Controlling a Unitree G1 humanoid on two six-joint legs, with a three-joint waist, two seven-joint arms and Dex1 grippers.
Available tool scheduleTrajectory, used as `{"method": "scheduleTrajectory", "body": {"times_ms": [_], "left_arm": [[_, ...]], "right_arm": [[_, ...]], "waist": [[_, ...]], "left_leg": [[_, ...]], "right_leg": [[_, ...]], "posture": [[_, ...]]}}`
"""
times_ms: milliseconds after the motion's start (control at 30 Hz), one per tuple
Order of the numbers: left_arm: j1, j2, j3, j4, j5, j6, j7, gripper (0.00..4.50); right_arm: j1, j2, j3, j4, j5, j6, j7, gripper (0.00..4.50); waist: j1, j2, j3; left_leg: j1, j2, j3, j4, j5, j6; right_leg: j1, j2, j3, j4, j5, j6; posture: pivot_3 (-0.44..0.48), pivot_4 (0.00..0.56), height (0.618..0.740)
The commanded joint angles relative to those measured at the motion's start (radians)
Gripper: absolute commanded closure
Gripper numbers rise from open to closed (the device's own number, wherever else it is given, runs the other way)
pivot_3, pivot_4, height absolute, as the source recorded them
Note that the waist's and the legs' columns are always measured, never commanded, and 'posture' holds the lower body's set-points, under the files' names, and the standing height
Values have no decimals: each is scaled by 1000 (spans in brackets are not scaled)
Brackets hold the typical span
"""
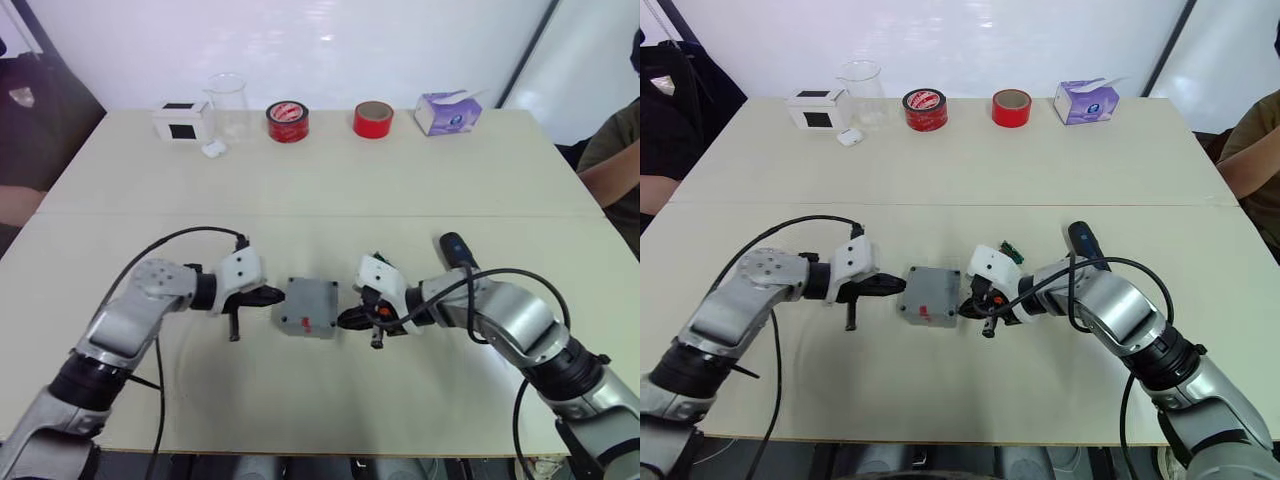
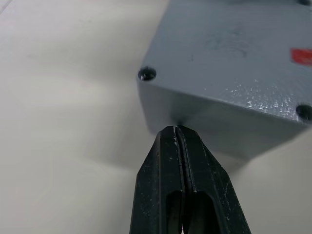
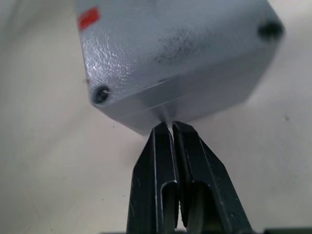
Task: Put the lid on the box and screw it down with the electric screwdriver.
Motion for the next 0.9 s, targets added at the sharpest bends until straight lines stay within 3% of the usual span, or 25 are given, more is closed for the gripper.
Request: {"method": "scheduleTrajectory", "body": {"times_ms": [33, 233, 367, 467, 700, 900], "left_arm": [[-51, -38, -21, 35, 23, -47, -9, 4500], [-95, -58, -39, 127, 75, -106, -26, 4500], [-81, -4, -12, 120, 69, -122, -72, 4500], [-33, 59, -1, 82, 42, -124, -135, 4500], [85, 133, 40, -56, -35, -75, -203, 4500], [78, 88, 24, -76, -35, -39, -161, 4500]], "right_arm": [[-8, 28, -17, -57, 25, 12, 20, 4420], [-18, 6, -20, -98, 18, 24, 52, 4420], [-41, -119, -11, -101, -78, -81, 117, 4420], [-62, -146, -33, -45, -103, -123, 143, 4420], [-75, -56, -37, 99, -166, -238, 146, 4420], [-78, 34, -15, 158, -206, -265, 146, 4420]], "waist": [[0, 0, 0], [-2, 0, 0], [-1, 0, 0], [-5, 0, 0], [-3, 0, 0], [-1, 0, 0]], "left_leg": [[0, 0, 0, 0, 0, 0], [0, 0, 0, 0, 0, 0], [0, 0, 0, 1, 0, 0], [0, 0, 0, 1, 0, 0], [1, 2, 0, 1, 0, 0], [1, 1, 0, 2, 0, -1]], "right_leg": [[0, 0, 0, 0, 0, 0], [0, 0, 0, 0, 0, 0], [0, -1, 0, 0, 0, 0], [0, -1, 0, 0, 0, 0], [0, 0, 0, 1, 0, 0], [1, -1, 0, 1, 0, 0]], "posture": [[0, 150, 739], [0, 150, 739], [0, 150, 739], [0, 150, 739], [0, 150, 739], [0, 150, 739]]}}
